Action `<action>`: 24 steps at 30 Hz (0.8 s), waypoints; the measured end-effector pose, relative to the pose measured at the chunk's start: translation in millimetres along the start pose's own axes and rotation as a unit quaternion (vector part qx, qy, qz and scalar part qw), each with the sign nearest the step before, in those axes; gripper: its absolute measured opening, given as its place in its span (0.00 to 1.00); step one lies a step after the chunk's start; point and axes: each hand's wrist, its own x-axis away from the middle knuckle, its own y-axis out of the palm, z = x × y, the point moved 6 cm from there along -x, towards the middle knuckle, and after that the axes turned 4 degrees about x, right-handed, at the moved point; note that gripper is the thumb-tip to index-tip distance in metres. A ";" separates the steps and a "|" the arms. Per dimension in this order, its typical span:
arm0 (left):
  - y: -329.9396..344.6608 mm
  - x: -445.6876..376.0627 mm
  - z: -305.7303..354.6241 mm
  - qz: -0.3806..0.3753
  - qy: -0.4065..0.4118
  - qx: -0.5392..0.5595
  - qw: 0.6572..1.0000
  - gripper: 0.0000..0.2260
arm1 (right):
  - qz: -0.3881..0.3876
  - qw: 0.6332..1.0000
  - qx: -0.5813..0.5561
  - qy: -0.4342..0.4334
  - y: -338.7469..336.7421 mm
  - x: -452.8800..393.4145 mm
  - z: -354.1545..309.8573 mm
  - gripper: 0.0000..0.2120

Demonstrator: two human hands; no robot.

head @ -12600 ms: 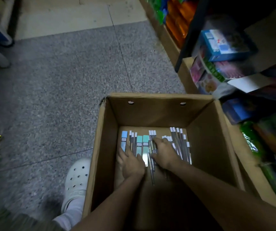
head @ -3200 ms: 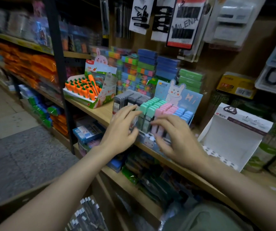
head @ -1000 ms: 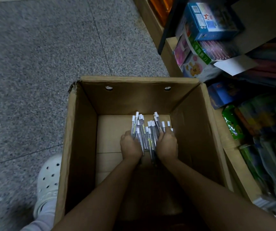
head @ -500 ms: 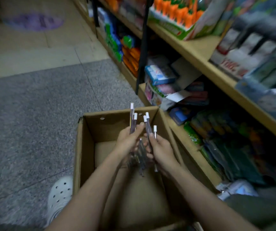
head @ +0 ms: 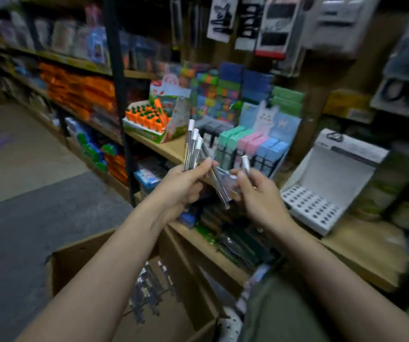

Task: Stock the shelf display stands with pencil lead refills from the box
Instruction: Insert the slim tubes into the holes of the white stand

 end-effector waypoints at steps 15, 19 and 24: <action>73.6 -21.6 -52.4 0.028 0.021 -0.217 0.976 0.12 | 0.027 0.883 0.465 0.067 -100.1 -3.0 62.4 0.08; 64.8 -27.7 -58.4 0.023 0.029 -0.226 0.974 0.11 | -0.003 0.865 0.495 0.080 -83.9 -2.3 84.3 0.13; 59.0 -34.8 -65.2 0.027 0.040 -0.208 0.977 0.11 | -0.023 0.881 0.471 0.047 -73.0 -6.1 84.3 0.18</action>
